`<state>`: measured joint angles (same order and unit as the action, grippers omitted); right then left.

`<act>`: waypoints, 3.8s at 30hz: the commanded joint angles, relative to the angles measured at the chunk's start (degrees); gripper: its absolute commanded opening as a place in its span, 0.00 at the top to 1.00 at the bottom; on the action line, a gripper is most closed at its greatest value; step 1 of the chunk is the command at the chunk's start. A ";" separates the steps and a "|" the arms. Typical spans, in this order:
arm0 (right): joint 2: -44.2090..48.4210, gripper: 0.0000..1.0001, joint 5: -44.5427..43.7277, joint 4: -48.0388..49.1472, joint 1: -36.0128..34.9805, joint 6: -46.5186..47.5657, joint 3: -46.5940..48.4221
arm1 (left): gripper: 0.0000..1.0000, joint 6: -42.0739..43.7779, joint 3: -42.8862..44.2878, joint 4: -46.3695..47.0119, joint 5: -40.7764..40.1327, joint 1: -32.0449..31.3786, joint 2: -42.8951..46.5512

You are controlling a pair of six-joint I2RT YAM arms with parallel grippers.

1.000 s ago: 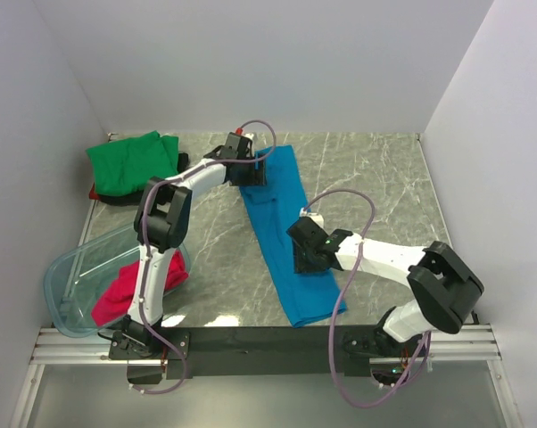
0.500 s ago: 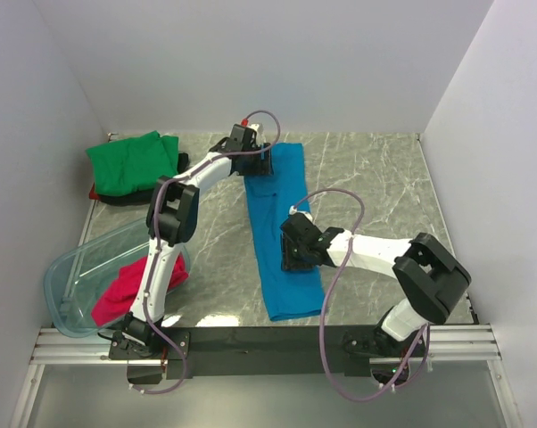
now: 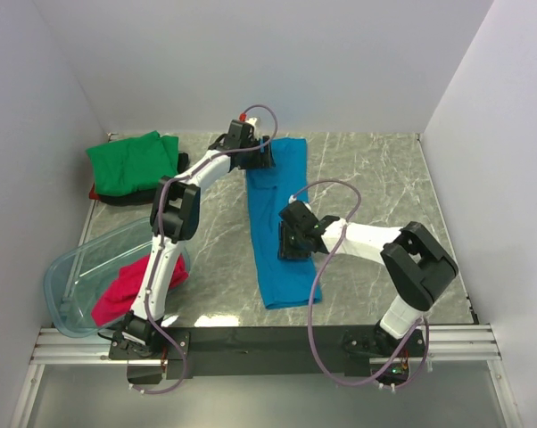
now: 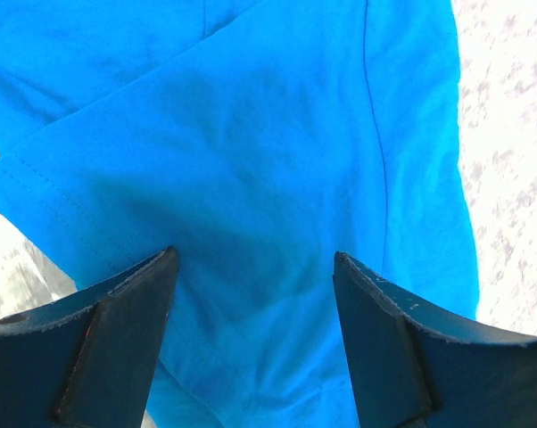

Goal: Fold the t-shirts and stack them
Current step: Fold the tshirt

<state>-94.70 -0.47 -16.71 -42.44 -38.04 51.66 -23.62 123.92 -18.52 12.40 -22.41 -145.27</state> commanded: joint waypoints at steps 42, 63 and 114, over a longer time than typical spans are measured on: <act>30.78 0.51 -5.68 -11.59 -2.04 -2.65 -14.56 | 0.22 -15.13 -80.36 16.70 -11.96 -12.20 70.11; 37.92 0.45 -2.25 -12.30 -6.96 -9.24 -21.60 | 0.22 -35.45 -100.54 10.36 -15.91 -31.46 88.69; 21.22 0.95 -18.60 -25.82 -18.47 -15.74 -10.52 | 1.00 -36.85 -97.64 12.11 -21.10 -40.34 70.83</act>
<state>-75.61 -15.62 -39.07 -60.51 -51.64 39.88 -60.75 26.50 -3.66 -6.35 -62.37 -73.41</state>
